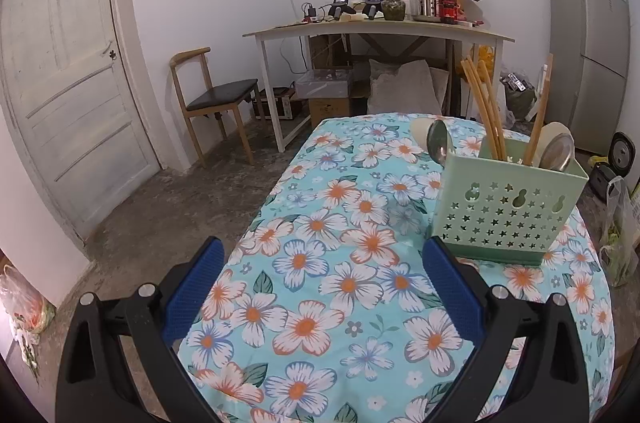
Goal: Organize utensils
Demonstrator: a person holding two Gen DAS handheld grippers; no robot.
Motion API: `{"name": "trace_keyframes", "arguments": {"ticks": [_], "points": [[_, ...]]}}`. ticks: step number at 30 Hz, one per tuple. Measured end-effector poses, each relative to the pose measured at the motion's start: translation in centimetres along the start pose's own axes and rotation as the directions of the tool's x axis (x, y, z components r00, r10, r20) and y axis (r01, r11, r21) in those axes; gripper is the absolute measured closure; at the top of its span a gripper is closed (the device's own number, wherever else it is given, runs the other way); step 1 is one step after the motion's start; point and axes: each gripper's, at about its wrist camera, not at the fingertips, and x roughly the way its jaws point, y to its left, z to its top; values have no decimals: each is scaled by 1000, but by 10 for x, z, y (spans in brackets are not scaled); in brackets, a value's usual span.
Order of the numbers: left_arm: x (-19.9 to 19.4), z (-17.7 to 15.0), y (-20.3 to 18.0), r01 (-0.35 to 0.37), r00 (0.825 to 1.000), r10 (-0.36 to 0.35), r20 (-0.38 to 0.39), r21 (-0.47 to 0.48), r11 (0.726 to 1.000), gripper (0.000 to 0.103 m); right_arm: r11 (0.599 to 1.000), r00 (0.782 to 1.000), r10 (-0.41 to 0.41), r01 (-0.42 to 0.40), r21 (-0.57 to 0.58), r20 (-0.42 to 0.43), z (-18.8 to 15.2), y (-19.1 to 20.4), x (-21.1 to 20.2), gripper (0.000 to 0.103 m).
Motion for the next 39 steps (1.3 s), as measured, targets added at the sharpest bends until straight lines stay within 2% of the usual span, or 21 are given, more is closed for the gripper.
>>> {"name": "trace_keyframes", "arguments": {"ticks": [39], "points": [[5, -1, -3, 24, 999, -24, -24, 15, 1000, 6, 1000, 1000, 17, -17, -9, -10, 0, 1, 2, 8]]}}
